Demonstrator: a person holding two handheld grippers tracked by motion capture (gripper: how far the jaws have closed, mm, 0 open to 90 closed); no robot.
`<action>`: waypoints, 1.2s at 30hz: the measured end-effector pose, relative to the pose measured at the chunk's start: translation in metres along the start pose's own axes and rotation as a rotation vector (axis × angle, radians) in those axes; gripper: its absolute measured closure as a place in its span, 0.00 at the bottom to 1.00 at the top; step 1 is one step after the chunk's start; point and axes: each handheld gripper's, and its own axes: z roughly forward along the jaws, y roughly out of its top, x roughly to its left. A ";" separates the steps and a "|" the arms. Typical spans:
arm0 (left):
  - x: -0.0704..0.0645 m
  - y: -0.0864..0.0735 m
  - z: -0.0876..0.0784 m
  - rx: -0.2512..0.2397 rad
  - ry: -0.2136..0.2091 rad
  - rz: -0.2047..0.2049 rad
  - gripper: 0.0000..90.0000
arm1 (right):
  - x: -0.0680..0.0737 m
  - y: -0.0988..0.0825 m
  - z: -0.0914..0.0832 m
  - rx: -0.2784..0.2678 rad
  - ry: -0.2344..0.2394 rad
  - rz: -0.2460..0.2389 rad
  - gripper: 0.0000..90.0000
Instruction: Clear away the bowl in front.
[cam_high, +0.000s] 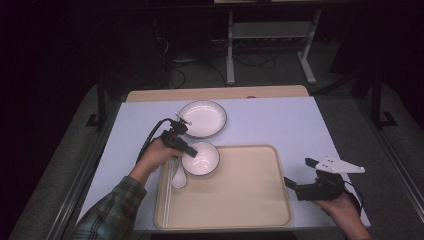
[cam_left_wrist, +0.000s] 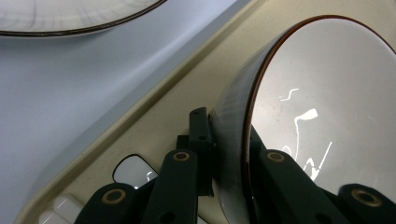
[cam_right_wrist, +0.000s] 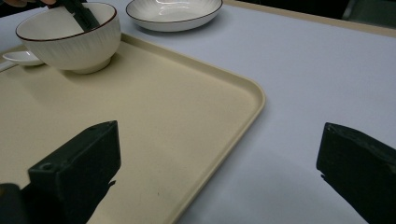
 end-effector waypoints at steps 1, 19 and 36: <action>0.000 0.000 0.000 -0.003 -0.001 -0.001 0.90 | 0.000 0.000 0.000 0.000 0.000 0.000 0.00; 0.006 -0.004 -0.019 -0.132 -0.012 -0.011 0.45 | -0.001 0.000 0.000 0.001 -0.002 -0.002 0.00; 0.035 0.024 -0.058 -0.263 0.065 -0.108 0.30 | -0.002 -0.001 -0.001 0.001 -0.005 0.008 0.00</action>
